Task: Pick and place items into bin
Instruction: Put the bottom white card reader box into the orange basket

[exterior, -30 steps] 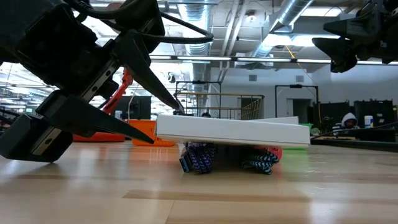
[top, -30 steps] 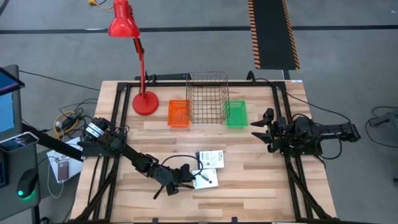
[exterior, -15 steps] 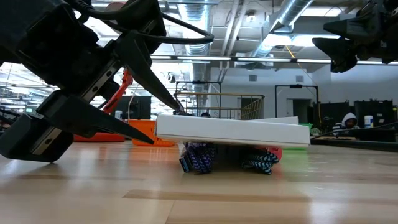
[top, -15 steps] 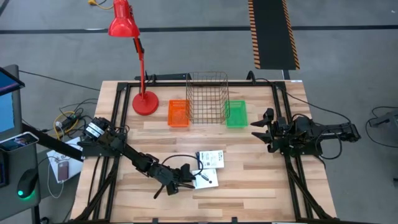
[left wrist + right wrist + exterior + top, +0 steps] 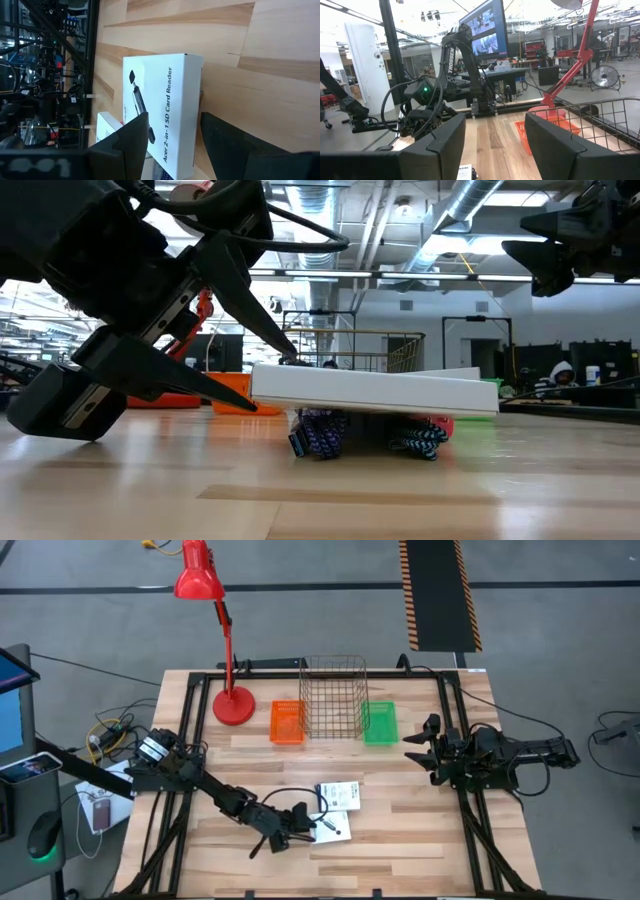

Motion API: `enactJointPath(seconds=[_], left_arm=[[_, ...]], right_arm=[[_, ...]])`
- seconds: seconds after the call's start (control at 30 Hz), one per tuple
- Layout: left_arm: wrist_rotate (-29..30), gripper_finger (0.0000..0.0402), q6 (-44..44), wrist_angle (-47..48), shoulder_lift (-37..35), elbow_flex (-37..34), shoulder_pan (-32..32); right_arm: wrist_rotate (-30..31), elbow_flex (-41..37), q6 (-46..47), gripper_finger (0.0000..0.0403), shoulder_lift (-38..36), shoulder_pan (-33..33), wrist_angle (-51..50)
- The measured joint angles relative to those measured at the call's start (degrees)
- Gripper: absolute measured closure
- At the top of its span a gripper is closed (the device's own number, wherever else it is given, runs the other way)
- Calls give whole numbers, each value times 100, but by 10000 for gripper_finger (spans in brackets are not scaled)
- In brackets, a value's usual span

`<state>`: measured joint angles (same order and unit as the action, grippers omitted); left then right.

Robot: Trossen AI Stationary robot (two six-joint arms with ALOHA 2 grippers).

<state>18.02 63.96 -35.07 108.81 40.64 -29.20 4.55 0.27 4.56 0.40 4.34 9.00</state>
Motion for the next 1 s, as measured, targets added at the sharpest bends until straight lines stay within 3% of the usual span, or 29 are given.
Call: enactJointPath(seconds=[1.0], left_arm=[[-335,232,-25,15,0,7,99]], right_arm=[[-2,0,0,204,0,2,1]])
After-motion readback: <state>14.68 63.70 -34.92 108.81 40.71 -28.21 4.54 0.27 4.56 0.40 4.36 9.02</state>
